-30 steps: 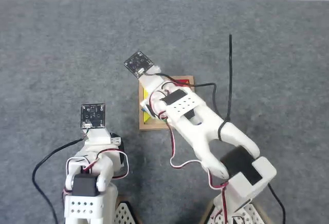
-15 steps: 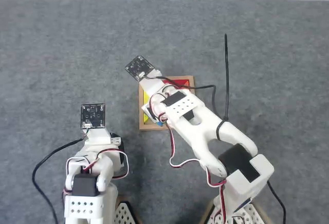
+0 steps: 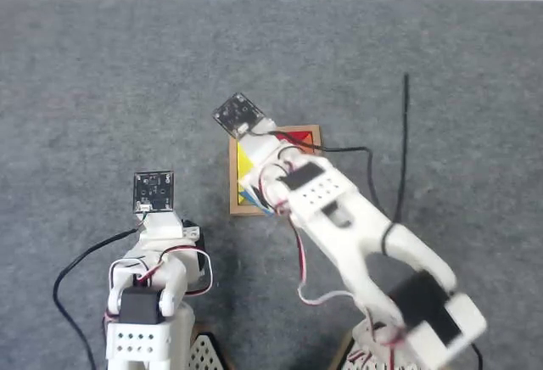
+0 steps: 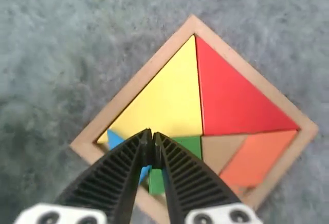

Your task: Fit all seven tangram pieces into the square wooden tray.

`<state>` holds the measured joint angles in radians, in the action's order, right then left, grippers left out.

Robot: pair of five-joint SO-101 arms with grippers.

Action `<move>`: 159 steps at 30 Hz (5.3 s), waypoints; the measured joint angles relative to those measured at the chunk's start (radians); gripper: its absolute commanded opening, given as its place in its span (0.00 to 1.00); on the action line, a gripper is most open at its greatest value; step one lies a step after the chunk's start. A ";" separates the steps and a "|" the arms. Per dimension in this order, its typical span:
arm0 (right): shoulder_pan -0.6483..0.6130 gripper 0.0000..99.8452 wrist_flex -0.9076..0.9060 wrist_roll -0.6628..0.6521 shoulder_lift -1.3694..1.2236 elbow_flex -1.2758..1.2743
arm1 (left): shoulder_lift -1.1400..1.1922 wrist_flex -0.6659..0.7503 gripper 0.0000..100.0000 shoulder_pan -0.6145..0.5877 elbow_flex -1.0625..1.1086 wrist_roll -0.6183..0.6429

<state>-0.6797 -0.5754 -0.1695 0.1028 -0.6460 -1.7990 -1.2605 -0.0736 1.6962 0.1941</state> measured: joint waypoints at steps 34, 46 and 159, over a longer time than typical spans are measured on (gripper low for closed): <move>-0.015 0.01 0.038 -0.058 0.051 -0.209 | 0.000 0.000 0.01 0.000 0.000 0.000; -0.014 0.01 -0.020 -0.060 0.321 -0.241 | 0.000 0.000 0.01 0.000 0.000 0.000; 0.003 0.01 -0.133 -0.043 0.109 -0.078 | 0.000 0.000 0.01 0.000 0.000 0.000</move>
<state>-0.6767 -0.7089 -0.2125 0.2117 -0.7242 -1.7990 -1.2605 -0.0736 1.6962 0.1941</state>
